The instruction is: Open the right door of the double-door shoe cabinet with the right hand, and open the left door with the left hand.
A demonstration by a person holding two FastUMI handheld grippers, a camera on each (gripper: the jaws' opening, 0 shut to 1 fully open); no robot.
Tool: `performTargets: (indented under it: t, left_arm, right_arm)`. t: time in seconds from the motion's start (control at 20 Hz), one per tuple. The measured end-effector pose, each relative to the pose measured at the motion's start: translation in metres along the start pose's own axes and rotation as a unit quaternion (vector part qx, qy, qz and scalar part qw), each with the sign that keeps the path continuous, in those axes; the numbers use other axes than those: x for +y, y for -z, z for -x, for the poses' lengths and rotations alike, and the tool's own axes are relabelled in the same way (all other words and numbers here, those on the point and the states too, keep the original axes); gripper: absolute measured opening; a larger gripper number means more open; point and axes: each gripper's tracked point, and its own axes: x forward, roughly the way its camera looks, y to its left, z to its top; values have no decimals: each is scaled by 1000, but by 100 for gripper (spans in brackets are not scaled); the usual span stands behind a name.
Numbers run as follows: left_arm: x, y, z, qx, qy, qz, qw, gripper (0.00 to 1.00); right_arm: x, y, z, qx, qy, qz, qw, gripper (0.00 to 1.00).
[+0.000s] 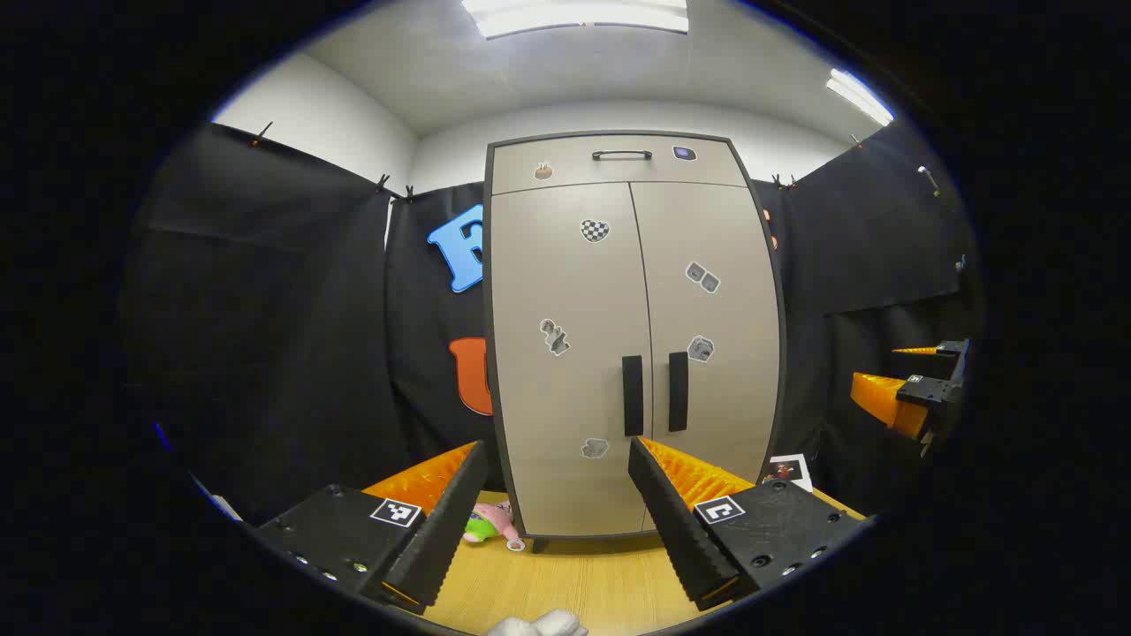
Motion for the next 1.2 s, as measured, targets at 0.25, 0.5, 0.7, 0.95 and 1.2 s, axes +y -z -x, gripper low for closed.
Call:
performTargets:
  t: [0.25, 0.5, 0.7, 0.95, 1.2]
  left_arm:
    - [0, 1, 3, 0, -2, -1, 1000, 96]
    - [-1, 1, 6, 1, -2, -2, 1000, 96]
    - [0, 1, 9, 1, -3, -1, 1000, 96]
    - [6, 6, 16, 5, -10, -2, 1000, 96]
    - [16, 11, 20, 15, -22, -5, 1000, 96]
  right_arm:
    - [-1, 0, 3, -1, -1, -1, 1000, 100]
    - [-1, 1, 5, -1, -1, 1, 1000, 100]
    - [1, 2, 3, 1, -3, 1, 1000, 100]
    - [14, 6, -8, 2, -8, 11, 1000, 100]
    - [45, 22, -39, 8, -28, 13, 1000, 100]
